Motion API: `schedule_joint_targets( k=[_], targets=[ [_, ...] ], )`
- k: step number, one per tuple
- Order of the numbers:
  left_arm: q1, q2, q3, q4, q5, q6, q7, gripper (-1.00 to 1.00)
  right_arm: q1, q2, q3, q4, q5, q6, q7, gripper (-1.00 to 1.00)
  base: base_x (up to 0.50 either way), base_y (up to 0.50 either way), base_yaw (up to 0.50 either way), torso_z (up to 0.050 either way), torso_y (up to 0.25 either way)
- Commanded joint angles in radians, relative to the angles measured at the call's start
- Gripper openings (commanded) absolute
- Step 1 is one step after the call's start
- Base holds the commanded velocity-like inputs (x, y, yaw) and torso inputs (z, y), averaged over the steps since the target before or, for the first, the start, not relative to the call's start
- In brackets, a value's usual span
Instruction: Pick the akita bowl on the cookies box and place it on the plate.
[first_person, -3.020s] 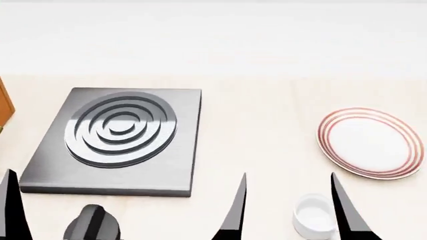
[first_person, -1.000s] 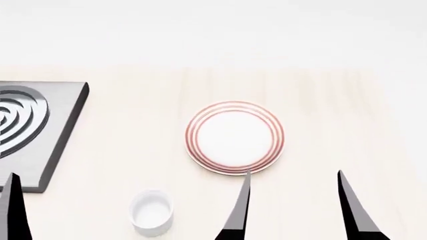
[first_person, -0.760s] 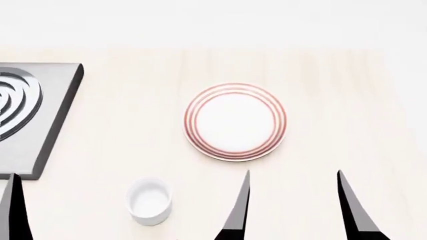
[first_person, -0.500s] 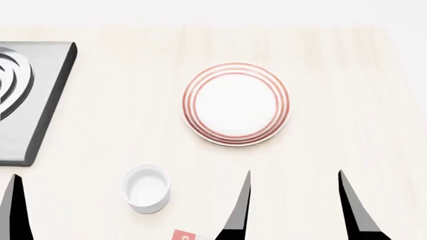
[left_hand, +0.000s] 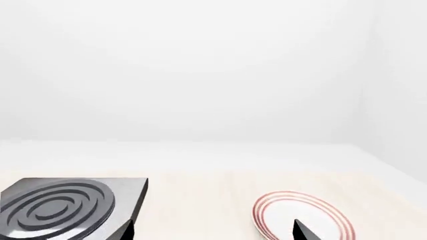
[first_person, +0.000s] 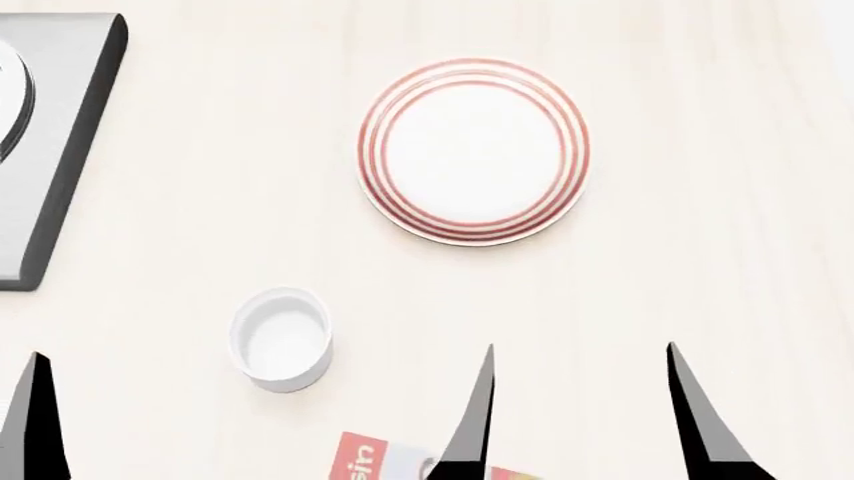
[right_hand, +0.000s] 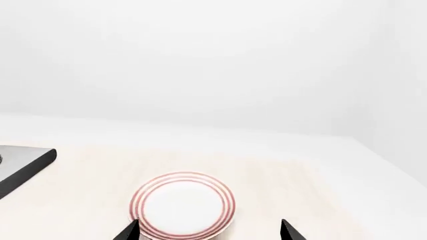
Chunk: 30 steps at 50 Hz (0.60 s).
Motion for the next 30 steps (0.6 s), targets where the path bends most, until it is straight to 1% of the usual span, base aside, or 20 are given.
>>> schedule_joint_targets(
  k=[1,4,7,9,12,17,19,21,23,26,28,29,30],
  targets=[
    [0.003,0.008,0.013,-0.033,-0.031,0.032,0.01,1.0,0.012,0.005,0.003,-0.007,0.065,0.035,0.006,1.0,0.0,0.0,0.0,0.0,0.0],
    [0.001,0.011,0.019,-0.036,-0.029,0.028,0.014,1.0,-0.018,0.021,0.037,-0.009,0.146,0.017,0.01,1.0,0.0,0.0,0.0,0.0,0.0],
    [-0.003,0.015,0.027,-0.03,-0.02,0.02,0.016,1.0,-0.019,0.139,0.021,-0.011,0.289,-0.043,0.139,1.0,0.0,0.0,0.0,0.0,0.0],
    [-0.007,0.02,0.031,-0.041,-0.031,0.006,0.014,1.0,0.018,0.289,-0.058,-0.011,0.418,-0.121,0.3,1.0,0.0,0.0,0.0,0.0,0.0],
    [-0.005,0.016,0.026,-0.043,-0.039,0.018,0.013,1.0,0.09,0.439,-0.191,-0.011,0.524,-0.223,0.461,1.0,0.0,0.0,0.0,0.0,0.0],
    [-0.001,0.014,0.025,-0.047,-0.042,0.028,0.012,1.0,0.236,0.589,-0.431,-0.01,0.594,-0.352,0.628,1.0,0.0,0.0,0.0,0.0,0.0],
    [-0.002,0.015,0.026,-0.048,-0.043,0.028,0.013,1.0,0.364,0.66,-0.597,-0.011,0.629,-0.408,0.734,1.0,0.0,0.0,0.0,0.0,0.0],
    [-0.002,0.016,0.026,-0.051,-0.044,0.031,0.015,1.0,0.56,0.727,-0.849,-0.011,0.641,-0.511,0.862,1.0,0.0,0.0,0.0,0.0,0.0],
    [-0.002,0.015,0.025,-0.052,-0.046,0.035,0.015,1.0,0.731,0.758,-1.071,-0.011,0.635,-0.598,0.959,1.0,0.0,0.0,0.0,0.0,0.0],
    [0.001,0.014,0.026,-0.051,-0.045,0.038,0.016,1.0,0.997,0.755,-1.402,-0.011,0.625,-0.708,1.092,1.0,0.0,0.0,0.0,0.0,0.0],
    [0.0,0.012,0.025,-0.048,-0.048,0.039,0.014,1.0,1.116,0.736,-1.566,-0.011,0.615,-0.773,1.156,1.0,0.0,0.0,0.0,0.0,0.0],
    [0.001,0.012,0.025,-0.049,-0.047,0.04,0.014,1.0,1.144,0.735,-1.606,-0.011,0.61,-0.796,1.171,1.0,0.0,0.0,0.0,0.0,0.0],
    [0.0,0.013,0.026,-0.048,-0.046,0.039,0.014,1.0,1.149,0.742,-1.619,-0.011,0.606,-0.813,1.173,1.0,0.0,0.0,0.0,0.0,0.0]
  ],
)
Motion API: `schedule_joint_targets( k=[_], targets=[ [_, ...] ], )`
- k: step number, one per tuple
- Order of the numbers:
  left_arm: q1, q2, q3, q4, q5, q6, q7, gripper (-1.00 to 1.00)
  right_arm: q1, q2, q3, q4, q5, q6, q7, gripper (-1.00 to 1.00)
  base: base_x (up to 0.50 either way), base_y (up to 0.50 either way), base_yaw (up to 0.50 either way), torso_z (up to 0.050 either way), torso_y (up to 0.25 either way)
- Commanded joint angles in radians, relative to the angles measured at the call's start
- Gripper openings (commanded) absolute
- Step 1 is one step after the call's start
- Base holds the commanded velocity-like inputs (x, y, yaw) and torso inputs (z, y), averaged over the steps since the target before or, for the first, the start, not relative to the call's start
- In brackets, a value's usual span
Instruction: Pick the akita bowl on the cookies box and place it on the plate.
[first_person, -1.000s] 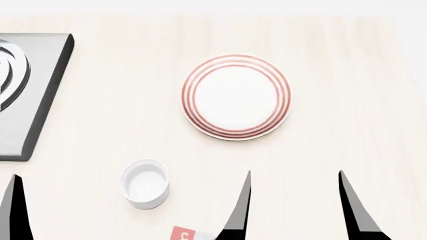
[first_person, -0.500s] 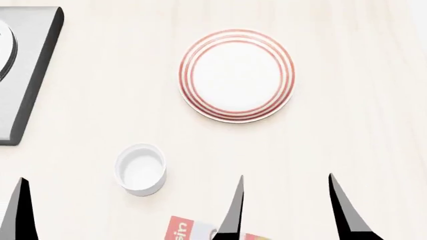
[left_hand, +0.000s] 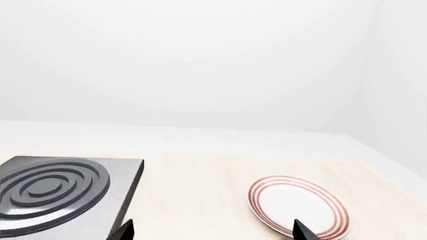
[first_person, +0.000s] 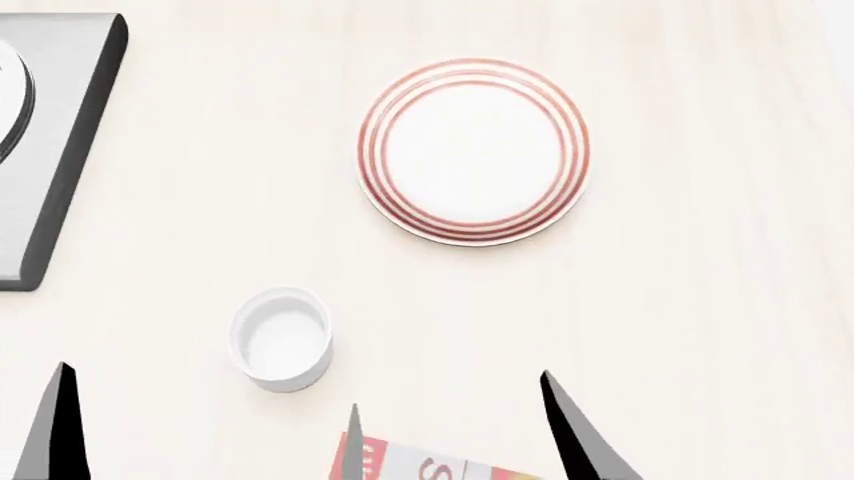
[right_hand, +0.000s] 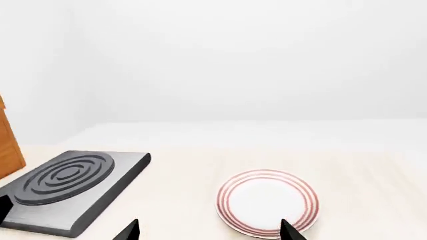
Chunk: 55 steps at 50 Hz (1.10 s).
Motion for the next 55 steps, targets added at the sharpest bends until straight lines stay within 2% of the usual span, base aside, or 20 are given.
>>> schedule_joint_targets(
  k=[1,13,29,40,55],
  targets=[
    [0.001,0.0,0.003,-0.002,-0.005,0.009,0.0,1.0,0.532,0.138,-0.719,-0.001,0.057,-0.313,0.368,1.0,0.0,0.0,0.0,0.0,0.0],
    [-0.002,0.005,0.011,-0.001,-0.001,0.005,0.002,1.0,0.538,0.181,-0.789,-0.001,0.076,-0.414,0.369,1.0,0.0,0.0,0.0,0.0,0.0],
    [-0.005,0.006,0.018,-0.001,0.003,0.009,0.004,1.0,0.77,0.135,-1.016,-0.001,0.171,-0.501,0.369,1.0,0.0,0.0,0.0,0.0,0.0],
    [-0.007,0.01,0.027,0.002,0.007,0.002,0.002,1.0,0.724,0.046,-0.982,-0.001,0.294,-0.442,0.369,1.0,0.0,0.0,0.0,0.0,0.0],
    [-0.007,0.008,0.029,-0.004,0.005,0.011,0.003,1.0,0.666,0.001,-0.943,-0.001,0.338,-0.397,0.369,1.0,0.0,0.0,0.0,0.0,0.0]
  ],
)
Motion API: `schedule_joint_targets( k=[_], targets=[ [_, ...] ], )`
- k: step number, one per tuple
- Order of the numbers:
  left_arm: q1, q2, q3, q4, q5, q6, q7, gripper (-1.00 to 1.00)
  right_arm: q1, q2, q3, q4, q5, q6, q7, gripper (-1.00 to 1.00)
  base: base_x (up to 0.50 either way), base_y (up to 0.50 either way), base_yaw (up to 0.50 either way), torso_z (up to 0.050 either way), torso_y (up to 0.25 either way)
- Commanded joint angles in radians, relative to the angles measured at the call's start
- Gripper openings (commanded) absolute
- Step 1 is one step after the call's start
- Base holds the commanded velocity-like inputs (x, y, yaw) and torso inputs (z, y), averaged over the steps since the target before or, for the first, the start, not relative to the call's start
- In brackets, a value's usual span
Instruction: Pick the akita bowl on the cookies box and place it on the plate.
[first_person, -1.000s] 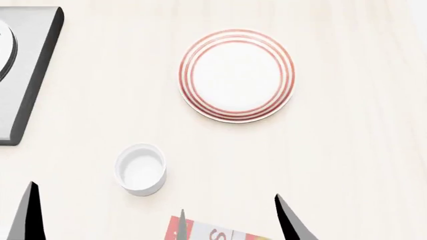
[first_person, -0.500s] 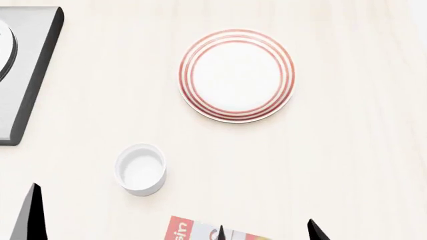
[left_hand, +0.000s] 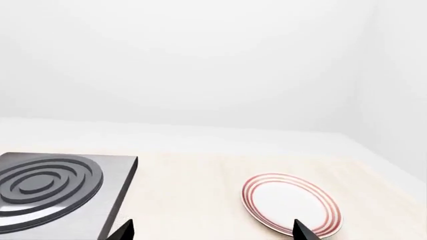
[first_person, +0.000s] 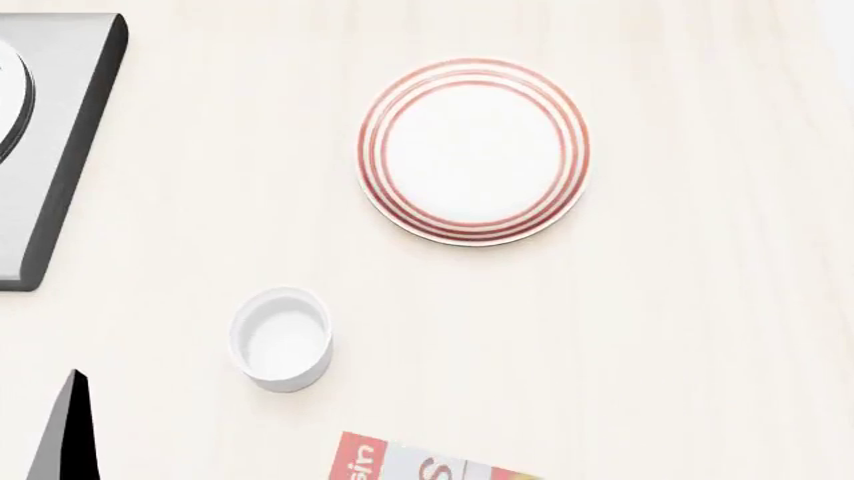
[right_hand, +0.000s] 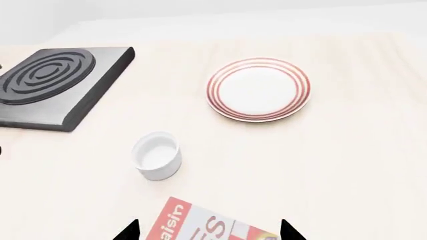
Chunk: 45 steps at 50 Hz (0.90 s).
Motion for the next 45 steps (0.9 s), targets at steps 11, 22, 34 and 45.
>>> schedule_joint_targets(
  k=[11,22,34,45],
  targets=[
    [-0.002,0.0,0.009,0.003,0.001,-0.001,-0.004,1.0,-0.159,-0.051,0.068,0.0,0.004,0.074,0.002,1.0,0.0,0.0,0.0,0.0,0.0],
    [-0.008,0.002,0.016,0.011,0.003,-0.011,-0.008,1.0,-0.31,-0.06,0.124,0.0,-0.047,0.119,0.002,1.0,0.0,0.0,0.0,0.0,0.0],
    [-0.011,-0.002,0.018,0.008,0.0,-0.008,-0.009,1.0,-0.379,-0.029,0.085,0.0,-0.119,0.091,0.002,1.0,0.0,0.0,0.0,0.0,0.0],
    [-0.015,-0.002,0.023,0.014,0.0,-0.012,-0.014,1.0,-0.34,0.049,-0.031,0.0,-0.195,0.01,0.002,1.0,0.0,0.0,0.0,0.0,0.0]
  ],
)
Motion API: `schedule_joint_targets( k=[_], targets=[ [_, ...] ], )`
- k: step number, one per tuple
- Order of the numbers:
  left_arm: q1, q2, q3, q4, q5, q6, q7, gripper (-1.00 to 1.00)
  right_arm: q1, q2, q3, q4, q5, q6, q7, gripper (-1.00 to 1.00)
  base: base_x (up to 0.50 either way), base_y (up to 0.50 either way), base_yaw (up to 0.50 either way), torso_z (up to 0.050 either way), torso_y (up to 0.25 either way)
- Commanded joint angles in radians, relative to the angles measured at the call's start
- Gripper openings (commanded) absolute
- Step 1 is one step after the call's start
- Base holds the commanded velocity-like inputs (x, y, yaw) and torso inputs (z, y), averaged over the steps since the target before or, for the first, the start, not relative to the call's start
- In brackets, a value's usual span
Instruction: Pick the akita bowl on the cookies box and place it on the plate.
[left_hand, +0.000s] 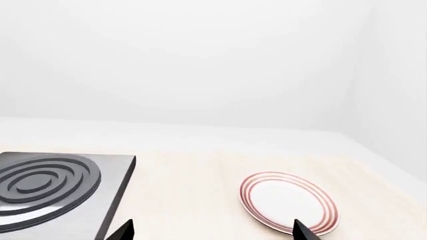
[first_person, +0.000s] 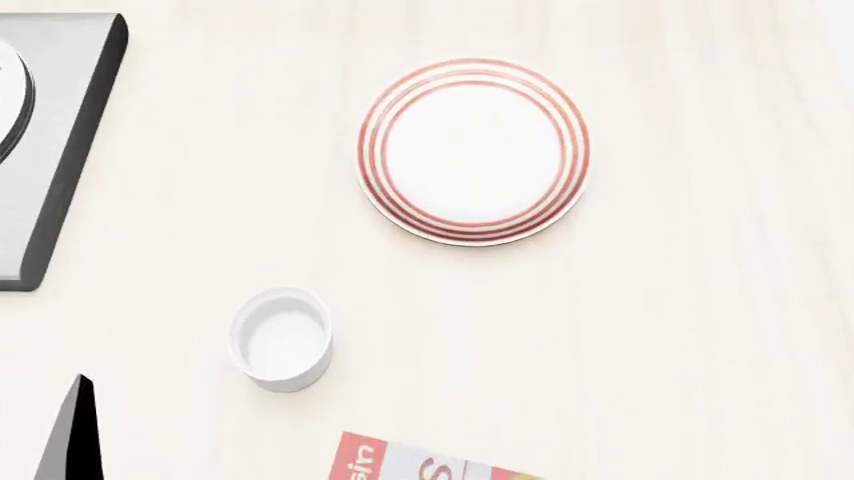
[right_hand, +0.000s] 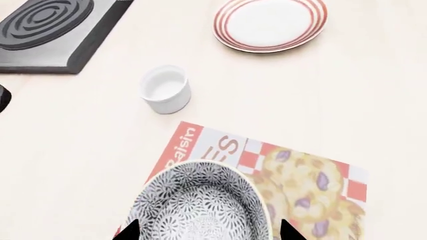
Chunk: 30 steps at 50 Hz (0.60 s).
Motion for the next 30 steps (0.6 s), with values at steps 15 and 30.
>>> schedule_joint_targets(
  k=[15,30],
  targets=[
    [-0.006,0.003,0.015,0.0,0.005,-0.004,-0.004,1.0,-0.077,0.113,-0.098,0.0,-0.153,-0.097,0.0,1.0,0.0,0.0,0.0,0.0,0.0],
    [-0.008,-0.005,0.013,-0.005,-0.004,0.004,-0.006,1.0,-0.044,0.102,-0.106,0.0,-0.135,-0.162,0.0,1.0,0.0,0.0,0.0,0.0,0.0]
  ],
)
